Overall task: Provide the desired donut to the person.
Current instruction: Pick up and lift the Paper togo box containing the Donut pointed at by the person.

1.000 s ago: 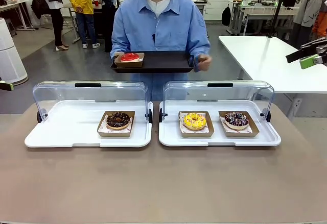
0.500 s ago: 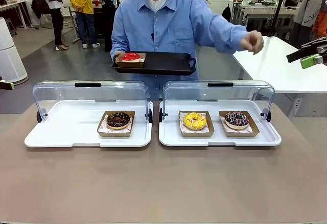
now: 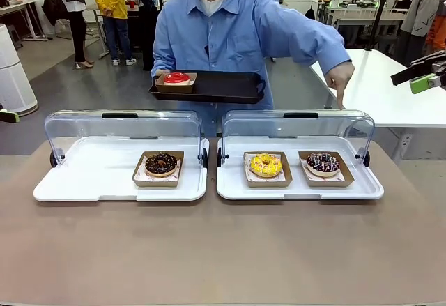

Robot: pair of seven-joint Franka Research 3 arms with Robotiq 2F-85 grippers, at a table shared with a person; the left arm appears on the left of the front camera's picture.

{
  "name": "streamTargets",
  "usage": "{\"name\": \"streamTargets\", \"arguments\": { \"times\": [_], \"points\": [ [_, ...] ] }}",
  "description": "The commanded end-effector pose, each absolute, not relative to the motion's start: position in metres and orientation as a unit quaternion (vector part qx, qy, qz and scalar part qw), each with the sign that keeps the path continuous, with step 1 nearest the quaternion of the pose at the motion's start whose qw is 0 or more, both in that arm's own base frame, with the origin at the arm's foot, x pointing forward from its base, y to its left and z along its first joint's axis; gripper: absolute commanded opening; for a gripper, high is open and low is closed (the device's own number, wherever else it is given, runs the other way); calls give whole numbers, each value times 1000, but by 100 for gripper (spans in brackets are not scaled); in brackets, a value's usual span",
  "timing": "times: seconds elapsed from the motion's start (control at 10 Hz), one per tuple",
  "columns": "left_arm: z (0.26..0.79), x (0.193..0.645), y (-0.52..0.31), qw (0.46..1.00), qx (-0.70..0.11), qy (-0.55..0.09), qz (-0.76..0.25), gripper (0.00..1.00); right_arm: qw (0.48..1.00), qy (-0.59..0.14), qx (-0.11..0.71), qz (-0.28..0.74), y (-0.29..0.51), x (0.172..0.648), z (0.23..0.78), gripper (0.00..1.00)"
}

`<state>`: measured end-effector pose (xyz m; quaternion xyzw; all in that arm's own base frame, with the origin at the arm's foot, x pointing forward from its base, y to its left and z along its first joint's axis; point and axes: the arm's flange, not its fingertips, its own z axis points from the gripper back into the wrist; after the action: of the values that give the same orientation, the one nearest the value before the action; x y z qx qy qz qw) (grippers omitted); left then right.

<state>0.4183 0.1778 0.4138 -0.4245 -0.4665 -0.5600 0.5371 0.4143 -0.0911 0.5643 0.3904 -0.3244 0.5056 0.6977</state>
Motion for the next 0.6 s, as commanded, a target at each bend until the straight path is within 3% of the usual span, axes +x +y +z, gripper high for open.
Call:
{"name": "streamTargets", "arguments": {
  "times": [0.0,0.5],
  "points": [
    [414,419,177,544,-423,-472,-550,100,695,-327,393,507,-90,414,564,100],
    [414,419,177,544,-423,-472,-550,100,695,-327,393,507,-90,414,564,100]
  ]
}}
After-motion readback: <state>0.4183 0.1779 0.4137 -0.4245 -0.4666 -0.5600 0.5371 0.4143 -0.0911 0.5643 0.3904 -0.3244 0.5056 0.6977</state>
